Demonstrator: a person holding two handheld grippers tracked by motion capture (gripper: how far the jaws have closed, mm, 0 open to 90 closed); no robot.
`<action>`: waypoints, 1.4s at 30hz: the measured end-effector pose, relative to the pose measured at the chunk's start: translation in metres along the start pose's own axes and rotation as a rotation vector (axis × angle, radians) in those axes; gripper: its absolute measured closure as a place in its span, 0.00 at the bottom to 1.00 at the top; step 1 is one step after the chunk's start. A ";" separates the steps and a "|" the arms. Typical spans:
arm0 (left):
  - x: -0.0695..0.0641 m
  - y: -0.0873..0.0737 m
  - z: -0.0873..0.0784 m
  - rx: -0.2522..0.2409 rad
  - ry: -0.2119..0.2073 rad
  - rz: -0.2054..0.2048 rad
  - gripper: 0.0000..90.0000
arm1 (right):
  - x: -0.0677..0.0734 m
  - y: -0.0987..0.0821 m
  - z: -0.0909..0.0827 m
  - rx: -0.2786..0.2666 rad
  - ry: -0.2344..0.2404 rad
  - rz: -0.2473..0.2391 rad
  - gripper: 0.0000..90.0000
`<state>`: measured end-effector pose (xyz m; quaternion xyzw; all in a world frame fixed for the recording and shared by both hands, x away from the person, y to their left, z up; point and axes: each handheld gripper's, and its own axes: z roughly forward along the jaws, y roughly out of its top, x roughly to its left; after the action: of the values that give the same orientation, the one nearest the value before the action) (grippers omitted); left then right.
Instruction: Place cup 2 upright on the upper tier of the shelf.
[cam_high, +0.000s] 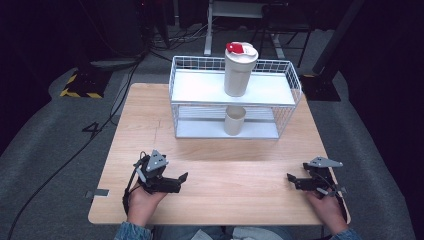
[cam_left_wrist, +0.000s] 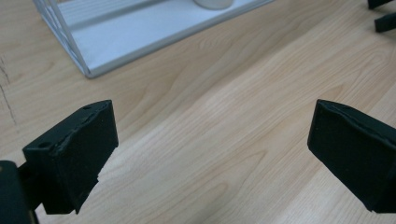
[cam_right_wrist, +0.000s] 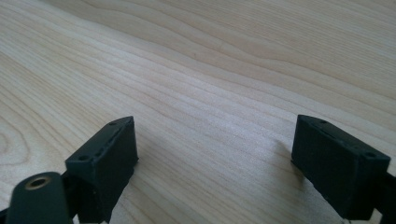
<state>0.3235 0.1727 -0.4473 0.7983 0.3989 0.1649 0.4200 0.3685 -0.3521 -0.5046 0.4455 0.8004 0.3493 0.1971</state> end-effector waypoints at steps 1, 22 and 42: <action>0.000 -0.003 0.002 0.009 0.001 -0.003 0.02 | 0.000 0.000 0.000 0.000 0.000 0.000 0.16; 0.008 -0.038 0.028 0.192 0.058 0.012 0.02 | 0.000 0.000 0.000 0.000 0.000 0.000 0.16; 0.013 -0.043 0.039 0.199 0.121 -0.055 0.00 | 0.000 0.000 0.000 0.000 0.000 0.000 0.16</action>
<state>0.3334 0.1755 -0.5060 0.8133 0.4599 0.1608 0.3182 0.3685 -0.3521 -0.5046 0.4454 0.8004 0.3493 0.1972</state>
